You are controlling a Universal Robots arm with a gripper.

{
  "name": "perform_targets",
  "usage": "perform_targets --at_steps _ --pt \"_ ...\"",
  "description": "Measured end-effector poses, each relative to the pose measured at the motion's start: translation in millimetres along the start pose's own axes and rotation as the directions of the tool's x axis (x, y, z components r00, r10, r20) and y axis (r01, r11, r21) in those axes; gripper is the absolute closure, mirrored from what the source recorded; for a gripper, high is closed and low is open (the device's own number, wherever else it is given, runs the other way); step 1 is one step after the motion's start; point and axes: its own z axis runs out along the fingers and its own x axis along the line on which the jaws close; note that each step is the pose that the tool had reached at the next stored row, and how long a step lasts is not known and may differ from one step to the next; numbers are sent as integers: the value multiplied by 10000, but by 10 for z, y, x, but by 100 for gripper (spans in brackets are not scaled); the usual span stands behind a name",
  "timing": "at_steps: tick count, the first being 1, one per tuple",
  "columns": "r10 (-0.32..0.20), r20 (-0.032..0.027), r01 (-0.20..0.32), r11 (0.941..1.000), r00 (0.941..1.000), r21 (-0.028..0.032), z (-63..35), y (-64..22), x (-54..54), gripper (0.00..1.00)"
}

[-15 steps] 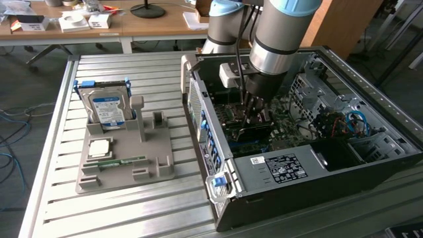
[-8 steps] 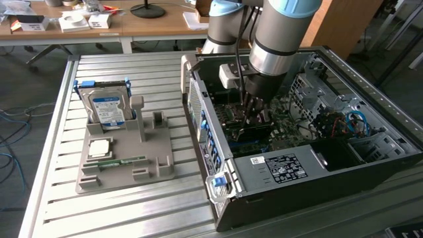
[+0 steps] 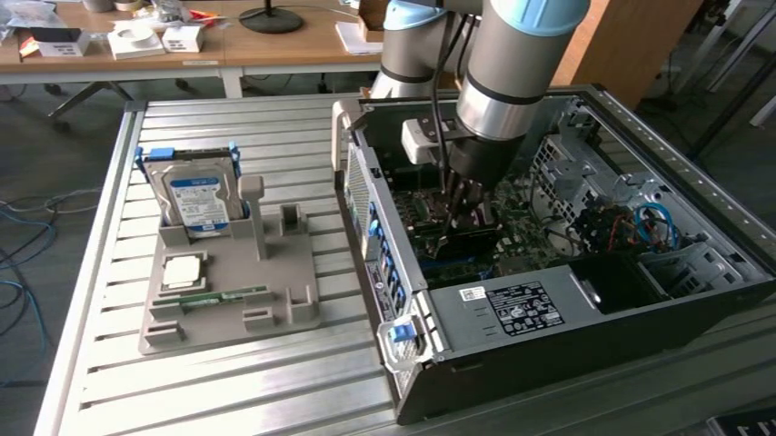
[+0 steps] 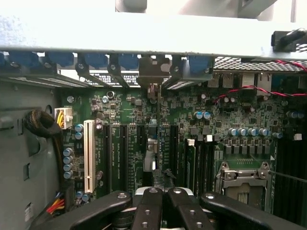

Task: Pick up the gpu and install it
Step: 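Press down on the gpu until it lock into place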

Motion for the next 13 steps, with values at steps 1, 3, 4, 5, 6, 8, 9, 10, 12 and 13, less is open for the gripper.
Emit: perform_targets --at_steps 1,3,4,5,6,8,9,10,12,13 --pt "0 -1 0 10000 10000 -1 1 0 0 89" --pt "0 0 0 10000 10000 -1 1 0 0 89" --pt "0 8 0 10000 10000 -3 2 0 1 89" --pt "0 24 0 10000 10000 -3 5 0 -1 89" --pt "1 49 -1 10000 10000 -4 8 0 -4 89" --pt "-1 83 1 10000 10000 -2 13 -1 -10 89" --pt "-1 88 1 10000 10000 -1 13 -1 -12 89" --pt "-1 89 1 10000 10000 -2 13 0 -12 89" --pt "1 89 -1 10000 10000 -2 13 0 -12 89" --pt "1 90 -1 10000 10000 -2 13 0 -12 89"
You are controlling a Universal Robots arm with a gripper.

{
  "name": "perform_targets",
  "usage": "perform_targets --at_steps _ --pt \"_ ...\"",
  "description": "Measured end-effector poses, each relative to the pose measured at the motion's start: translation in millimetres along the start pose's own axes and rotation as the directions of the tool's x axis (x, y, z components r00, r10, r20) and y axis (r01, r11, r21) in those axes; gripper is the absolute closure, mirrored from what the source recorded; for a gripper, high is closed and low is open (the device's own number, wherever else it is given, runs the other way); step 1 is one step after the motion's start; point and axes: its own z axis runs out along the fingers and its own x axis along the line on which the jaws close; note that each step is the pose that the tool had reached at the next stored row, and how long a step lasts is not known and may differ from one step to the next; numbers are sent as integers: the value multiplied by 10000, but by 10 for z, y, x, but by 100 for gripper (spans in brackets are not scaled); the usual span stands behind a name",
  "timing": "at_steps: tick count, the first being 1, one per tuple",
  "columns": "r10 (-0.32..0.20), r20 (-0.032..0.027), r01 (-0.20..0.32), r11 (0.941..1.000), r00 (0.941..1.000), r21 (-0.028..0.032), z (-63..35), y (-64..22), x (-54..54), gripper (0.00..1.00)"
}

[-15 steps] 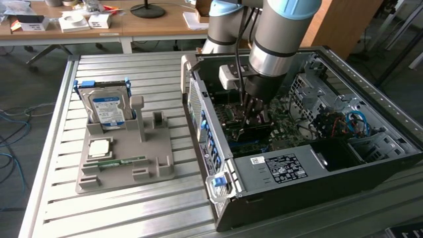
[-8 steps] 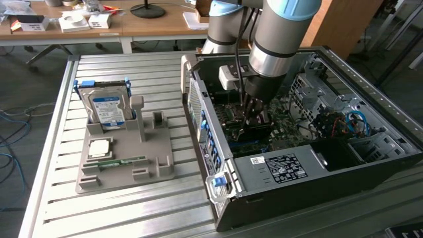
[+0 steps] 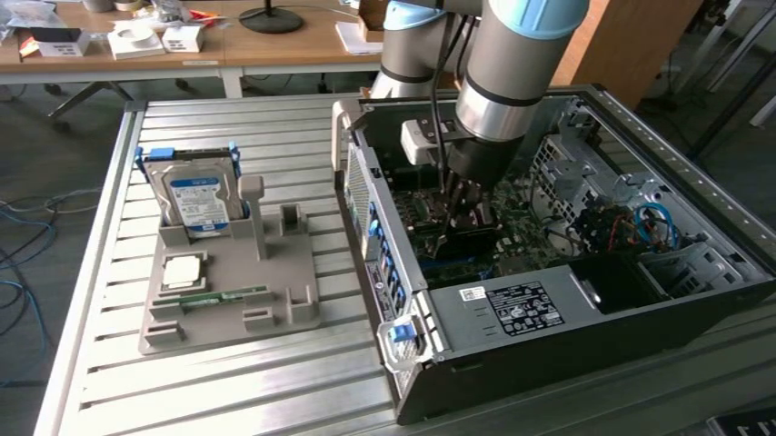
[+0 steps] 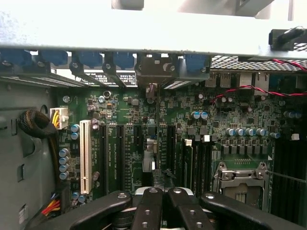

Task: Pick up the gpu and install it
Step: 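Press down on the gpu until it lock into place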

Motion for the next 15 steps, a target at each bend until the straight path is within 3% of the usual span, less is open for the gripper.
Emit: perform_targets --at_steps 15 --pt "0 -2 0 10000 10000 0 1 0 -28 89"
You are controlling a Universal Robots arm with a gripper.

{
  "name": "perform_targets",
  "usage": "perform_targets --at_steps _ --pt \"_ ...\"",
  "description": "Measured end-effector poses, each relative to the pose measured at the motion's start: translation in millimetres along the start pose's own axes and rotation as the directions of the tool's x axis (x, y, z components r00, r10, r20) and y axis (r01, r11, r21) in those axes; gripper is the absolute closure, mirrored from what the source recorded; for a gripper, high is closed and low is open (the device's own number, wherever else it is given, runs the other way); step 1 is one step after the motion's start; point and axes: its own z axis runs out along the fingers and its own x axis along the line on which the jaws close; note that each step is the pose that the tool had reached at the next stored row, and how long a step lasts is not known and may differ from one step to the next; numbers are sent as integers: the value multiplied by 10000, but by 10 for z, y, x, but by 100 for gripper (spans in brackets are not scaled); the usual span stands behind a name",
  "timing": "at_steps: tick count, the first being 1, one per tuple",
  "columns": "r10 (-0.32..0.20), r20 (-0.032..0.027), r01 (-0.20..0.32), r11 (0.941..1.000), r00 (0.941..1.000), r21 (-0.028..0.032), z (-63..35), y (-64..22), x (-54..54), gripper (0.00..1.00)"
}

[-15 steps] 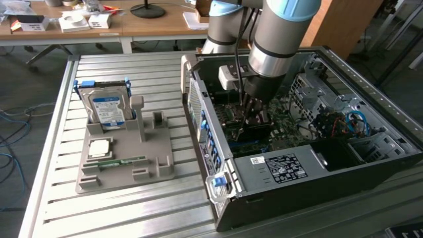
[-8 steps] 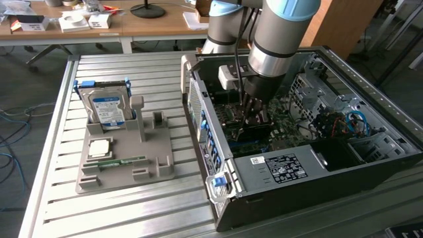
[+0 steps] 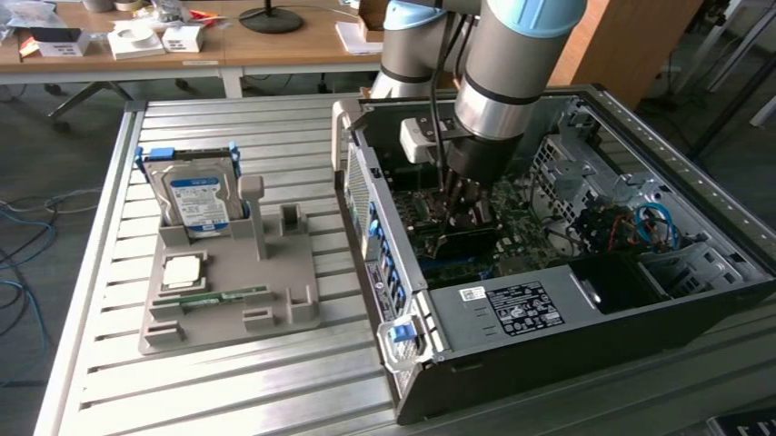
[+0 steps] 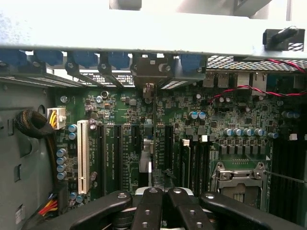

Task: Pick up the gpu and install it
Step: 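Press down on the gpu until it lock into place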

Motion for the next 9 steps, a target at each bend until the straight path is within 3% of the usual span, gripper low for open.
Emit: perform_targets --at_steps 9 --pt "0 13 0 10000 10000 0 2 0 0 89"
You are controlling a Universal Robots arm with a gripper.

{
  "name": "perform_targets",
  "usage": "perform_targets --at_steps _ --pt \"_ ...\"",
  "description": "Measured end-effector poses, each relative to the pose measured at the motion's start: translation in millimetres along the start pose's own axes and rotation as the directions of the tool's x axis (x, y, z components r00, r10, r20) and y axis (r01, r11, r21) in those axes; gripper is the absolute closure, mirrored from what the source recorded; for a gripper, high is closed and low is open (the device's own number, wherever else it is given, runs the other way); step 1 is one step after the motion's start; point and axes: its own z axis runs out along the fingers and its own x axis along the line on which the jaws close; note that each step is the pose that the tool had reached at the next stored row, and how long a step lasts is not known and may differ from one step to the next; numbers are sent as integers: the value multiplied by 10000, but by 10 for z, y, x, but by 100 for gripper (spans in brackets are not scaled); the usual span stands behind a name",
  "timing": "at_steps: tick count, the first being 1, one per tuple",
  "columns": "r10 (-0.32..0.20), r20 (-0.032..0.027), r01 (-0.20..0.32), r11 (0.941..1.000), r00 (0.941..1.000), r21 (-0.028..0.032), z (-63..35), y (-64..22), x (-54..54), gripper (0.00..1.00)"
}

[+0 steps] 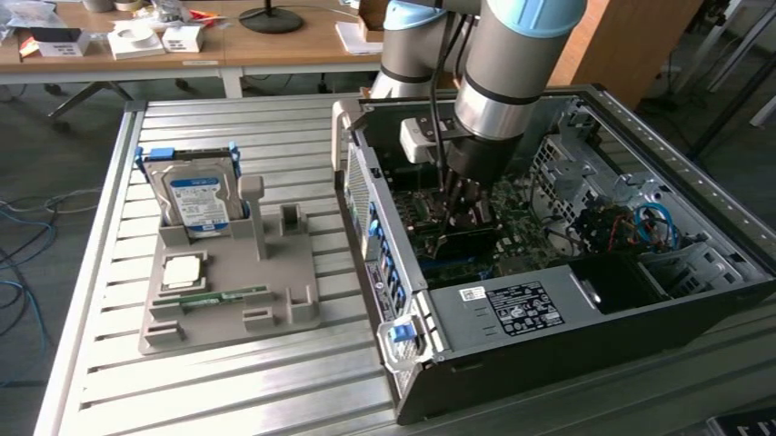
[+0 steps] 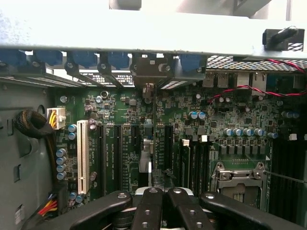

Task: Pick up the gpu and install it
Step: 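Press down on the gpu until it lock into place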

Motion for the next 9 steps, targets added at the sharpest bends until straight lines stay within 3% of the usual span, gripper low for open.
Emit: perform_targets --at_steps 9 --pt "0 15 0 10000 10000 0 11 0 1 89"
